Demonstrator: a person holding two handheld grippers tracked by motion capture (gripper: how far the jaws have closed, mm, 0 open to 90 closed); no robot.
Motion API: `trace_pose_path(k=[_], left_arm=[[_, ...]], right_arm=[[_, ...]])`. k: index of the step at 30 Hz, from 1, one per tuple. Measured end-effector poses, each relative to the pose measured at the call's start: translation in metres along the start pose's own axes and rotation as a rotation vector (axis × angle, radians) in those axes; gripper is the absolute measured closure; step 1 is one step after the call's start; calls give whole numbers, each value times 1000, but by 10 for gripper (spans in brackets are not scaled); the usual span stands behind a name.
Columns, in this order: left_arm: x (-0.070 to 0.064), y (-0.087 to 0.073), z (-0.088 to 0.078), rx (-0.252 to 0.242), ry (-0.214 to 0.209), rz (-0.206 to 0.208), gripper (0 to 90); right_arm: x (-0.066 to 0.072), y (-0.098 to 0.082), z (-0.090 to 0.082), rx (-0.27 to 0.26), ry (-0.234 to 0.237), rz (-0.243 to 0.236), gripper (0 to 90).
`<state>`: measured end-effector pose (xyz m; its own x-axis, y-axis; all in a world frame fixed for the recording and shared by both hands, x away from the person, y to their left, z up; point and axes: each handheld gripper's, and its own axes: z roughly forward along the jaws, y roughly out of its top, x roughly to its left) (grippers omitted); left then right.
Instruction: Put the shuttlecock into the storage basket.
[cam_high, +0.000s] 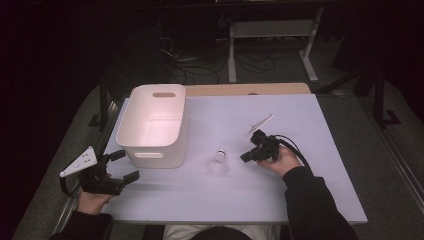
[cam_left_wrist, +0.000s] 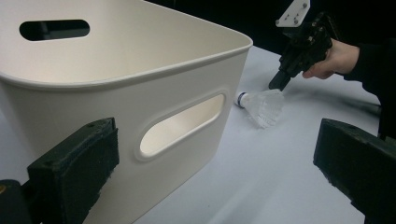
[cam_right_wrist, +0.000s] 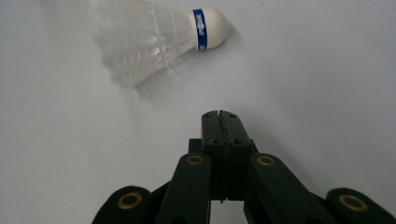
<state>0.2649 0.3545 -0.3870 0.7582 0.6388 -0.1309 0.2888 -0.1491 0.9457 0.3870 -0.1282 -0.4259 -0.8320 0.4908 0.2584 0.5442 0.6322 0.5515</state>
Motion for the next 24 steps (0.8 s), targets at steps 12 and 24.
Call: trace_pose_path(k=[12, 24], left_arm=[[0, 0, 0, 0, -2, 1, 0], [0, 0, 0, 2, -3, 1, 0]], right_arm=[[5, 7, 5, -15, 11, -14, 887], [6, 10, 5, -24, 11, -20, 886]])
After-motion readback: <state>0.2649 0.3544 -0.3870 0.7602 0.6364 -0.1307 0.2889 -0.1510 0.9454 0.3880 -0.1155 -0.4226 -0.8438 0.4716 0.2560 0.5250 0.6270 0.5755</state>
